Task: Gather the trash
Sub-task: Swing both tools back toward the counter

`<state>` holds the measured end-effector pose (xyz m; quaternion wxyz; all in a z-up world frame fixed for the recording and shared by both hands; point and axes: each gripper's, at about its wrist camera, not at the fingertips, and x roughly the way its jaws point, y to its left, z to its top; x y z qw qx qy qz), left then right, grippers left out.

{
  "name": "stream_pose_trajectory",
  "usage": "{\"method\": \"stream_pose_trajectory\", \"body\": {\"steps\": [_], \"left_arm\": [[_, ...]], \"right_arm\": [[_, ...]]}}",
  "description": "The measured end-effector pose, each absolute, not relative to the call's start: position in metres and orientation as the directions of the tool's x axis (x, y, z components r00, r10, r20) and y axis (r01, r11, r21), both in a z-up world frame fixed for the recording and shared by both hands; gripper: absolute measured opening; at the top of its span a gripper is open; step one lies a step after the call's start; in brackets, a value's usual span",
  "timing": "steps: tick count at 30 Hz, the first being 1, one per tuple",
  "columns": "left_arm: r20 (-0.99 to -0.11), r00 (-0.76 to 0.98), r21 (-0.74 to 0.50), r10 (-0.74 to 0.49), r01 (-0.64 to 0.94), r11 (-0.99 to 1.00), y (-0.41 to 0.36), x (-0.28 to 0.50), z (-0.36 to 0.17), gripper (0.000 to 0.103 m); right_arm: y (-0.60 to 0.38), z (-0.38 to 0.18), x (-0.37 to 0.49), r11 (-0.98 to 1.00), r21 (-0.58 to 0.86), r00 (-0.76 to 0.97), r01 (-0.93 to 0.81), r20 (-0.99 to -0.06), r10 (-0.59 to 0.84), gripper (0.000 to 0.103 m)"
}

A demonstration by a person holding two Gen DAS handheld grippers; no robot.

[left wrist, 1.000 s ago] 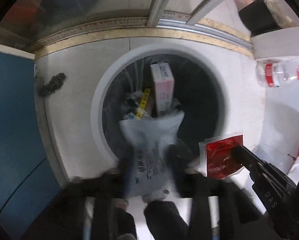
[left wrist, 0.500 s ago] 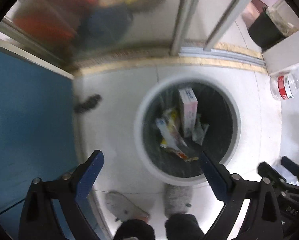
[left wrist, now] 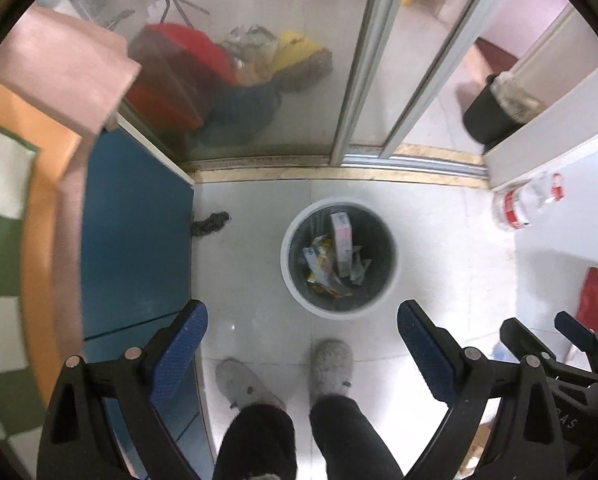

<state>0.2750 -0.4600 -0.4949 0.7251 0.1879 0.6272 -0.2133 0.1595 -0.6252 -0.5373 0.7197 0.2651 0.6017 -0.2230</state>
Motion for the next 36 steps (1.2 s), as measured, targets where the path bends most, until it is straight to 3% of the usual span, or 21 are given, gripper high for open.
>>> {"method": "stream_pose_trajectory", "body": {"steps": [14, 26, 32, 36], "left_arm": [[-0.969, 0.199, -0.019, -0.149, 0.539, 0.842, -0.431, 0.220, -0.314, 0.097], [-0.897, 0.416, 0.047, -0.149, 0.426, 0.903, -0.384, 0.228, -0.223, 0.097], [-0.877, 0.463, 0.005, -0.130, 0.279, 0.960, -0.301, 0.284, -0.198, 0.103], [-0.882, 0.471, 0.031, -0.027, 0.115, 0.993, -0.210, 0.320, -0.198, 0.103]], "right_arm": [[-0.599, -0.319, 0.105, 0.790, 0.138, 0.304, 0.597, -0.951, -0.064, 0.103], [-0.575, -0.243, 0.109, 0.806, 0.237, 0.394, 0.542, -0.919, 0.006, 0.103], [-0.515, -0.214, 0.178, 0.867, 0.253, 0.423, 0.428, -0.905, 0.055, 0.103], [-0.437, -0.205, 0.246, 0.925, 0.261, 0.408, 0.278, -0.903, 0.132, 0.103]]}}
